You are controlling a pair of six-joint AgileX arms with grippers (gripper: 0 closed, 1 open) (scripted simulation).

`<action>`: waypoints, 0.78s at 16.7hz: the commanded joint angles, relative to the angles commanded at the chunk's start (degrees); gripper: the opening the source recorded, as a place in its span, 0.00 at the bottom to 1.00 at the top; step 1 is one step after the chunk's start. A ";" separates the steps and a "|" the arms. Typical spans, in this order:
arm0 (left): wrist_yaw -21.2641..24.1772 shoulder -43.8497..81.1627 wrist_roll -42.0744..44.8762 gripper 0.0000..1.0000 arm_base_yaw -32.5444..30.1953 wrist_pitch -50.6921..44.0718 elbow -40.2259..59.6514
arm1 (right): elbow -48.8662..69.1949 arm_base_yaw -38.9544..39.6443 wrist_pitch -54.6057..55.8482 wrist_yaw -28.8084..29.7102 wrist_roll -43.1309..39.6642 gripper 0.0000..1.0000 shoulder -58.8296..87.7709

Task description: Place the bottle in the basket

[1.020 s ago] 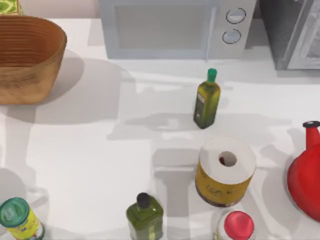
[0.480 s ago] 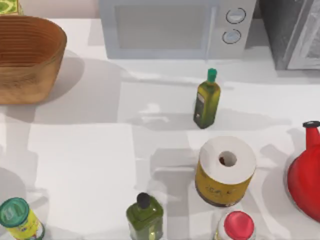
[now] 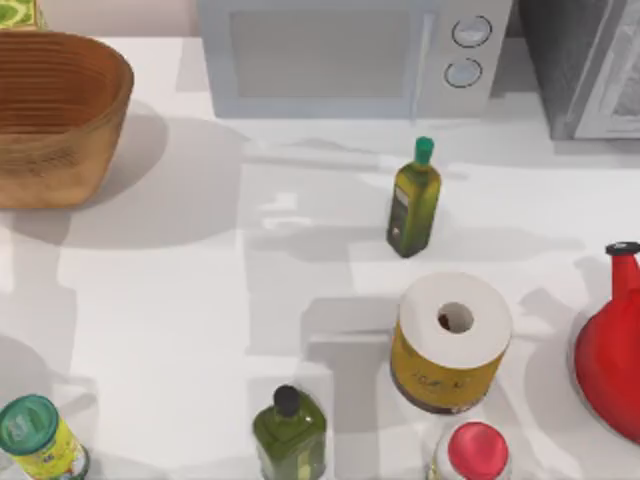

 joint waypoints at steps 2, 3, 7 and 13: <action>0.00 0.00 0.00 0.15 0.00 0.00 0.00 | 0.00 0.00 0.00 0.00 0.00 1.00 0.00; 0.00 0.00 0.00 0.23 0.00 0.00 0.00 | 0.00 0.00 0.00 0.00 0.00 1.00 0.00; 0.00 0.00 0.00 0.53 0.00 0.00 0.00 | 0.00 0.00 0.00 0.00 0.00 1.00 0.00; 0.00 0.00 0.00 0.98 0.00 0.00 0.00 | 0.00 0.00 0.00 0.00 0.00 1.00 0.00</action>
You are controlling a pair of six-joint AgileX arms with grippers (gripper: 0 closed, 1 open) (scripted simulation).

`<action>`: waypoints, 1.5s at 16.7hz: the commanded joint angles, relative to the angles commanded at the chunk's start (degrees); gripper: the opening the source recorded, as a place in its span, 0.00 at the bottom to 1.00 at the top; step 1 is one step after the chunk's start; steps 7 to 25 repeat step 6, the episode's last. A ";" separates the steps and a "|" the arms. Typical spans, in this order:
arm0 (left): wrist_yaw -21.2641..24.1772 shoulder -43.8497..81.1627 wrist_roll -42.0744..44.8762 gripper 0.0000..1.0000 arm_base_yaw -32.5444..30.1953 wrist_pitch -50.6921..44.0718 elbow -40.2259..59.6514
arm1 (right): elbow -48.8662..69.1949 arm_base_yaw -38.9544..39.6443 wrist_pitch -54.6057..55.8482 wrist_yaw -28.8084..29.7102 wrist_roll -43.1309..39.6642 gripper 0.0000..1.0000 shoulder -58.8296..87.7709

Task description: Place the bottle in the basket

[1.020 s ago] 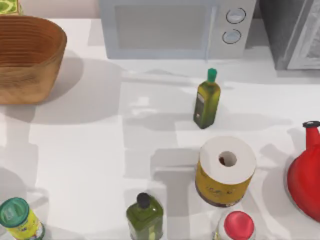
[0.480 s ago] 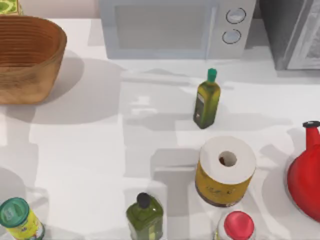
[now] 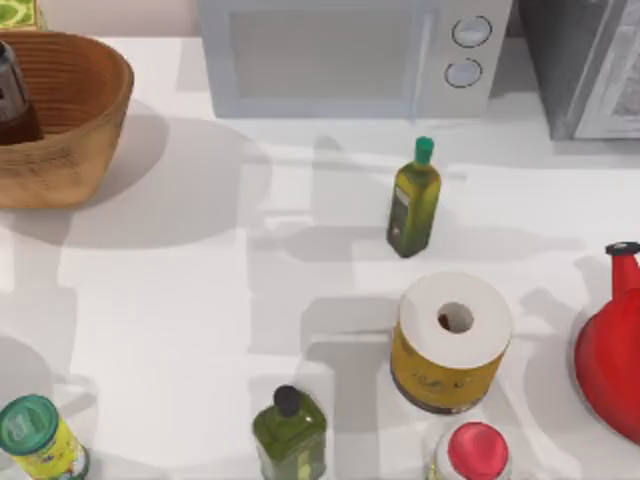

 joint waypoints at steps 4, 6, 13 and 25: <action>0.00 0.00 0.00 1.00 0.00 0.00 0.00 | 0.00 0.00 0.00 0.00 0.00 1.00 0.00; 0.00 0.00 0.00 1.00 0.00 0.00 0.00 | 0.00 0.00 0.00 0.00 0.00 1.00 0.00; 0.00 0.00 0.00 1.00 0.00 0.00 0.00 | 0.00 0.00 0.00 0.00 0.00 1.00 0.00; 0.00 0.00 0.00 1.00 0.00 0.00 0.00 | 0.00 0.00 0.00 0.00 0.00 1.00 0.00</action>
